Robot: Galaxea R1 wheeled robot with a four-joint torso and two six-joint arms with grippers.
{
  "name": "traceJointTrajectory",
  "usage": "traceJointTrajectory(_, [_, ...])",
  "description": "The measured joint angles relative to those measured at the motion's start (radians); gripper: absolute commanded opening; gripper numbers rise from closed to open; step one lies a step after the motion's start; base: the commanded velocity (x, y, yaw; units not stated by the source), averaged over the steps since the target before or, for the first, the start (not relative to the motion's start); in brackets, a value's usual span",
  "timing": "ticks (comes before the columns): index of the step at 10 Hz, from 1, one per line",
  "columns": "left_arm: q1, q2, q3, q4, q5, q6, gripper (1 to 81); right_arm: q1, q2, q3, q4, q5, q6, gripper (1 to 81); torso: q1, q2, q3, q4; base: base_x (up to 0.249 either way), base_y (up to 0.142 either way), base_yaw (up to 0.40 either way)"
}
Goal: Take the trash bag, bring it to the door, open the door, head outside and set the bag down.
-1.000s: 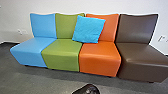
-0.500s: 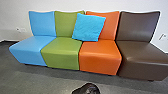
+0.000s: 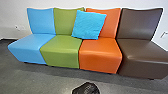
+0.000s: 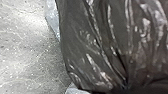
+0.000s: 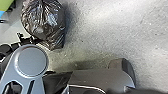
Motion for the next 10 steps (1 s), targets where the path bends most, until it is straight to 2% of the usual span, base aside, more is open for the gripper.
traceJointTrajectory(8, [0.021, -0.003, 0.001, 0.0, -0.003, 0.0, 1.0, -0.002, 0.02, 0.001, 0.0, 0.0, 0.0, 81.1, -0.001, 0.002, 0.0, 0.0, 0.0, 0.0, 0.0])
traceJointTrajectory(10, [0.023, -0.004, 0.008, 0.004, -0.003, 0.004, 1.0, -0.003, 0.023, 0.0, 0.0, 0.0, 0.0, 81.1, -0.024, 0.039, 0.0, 0.0, 0.0, 0.0, 0.0])
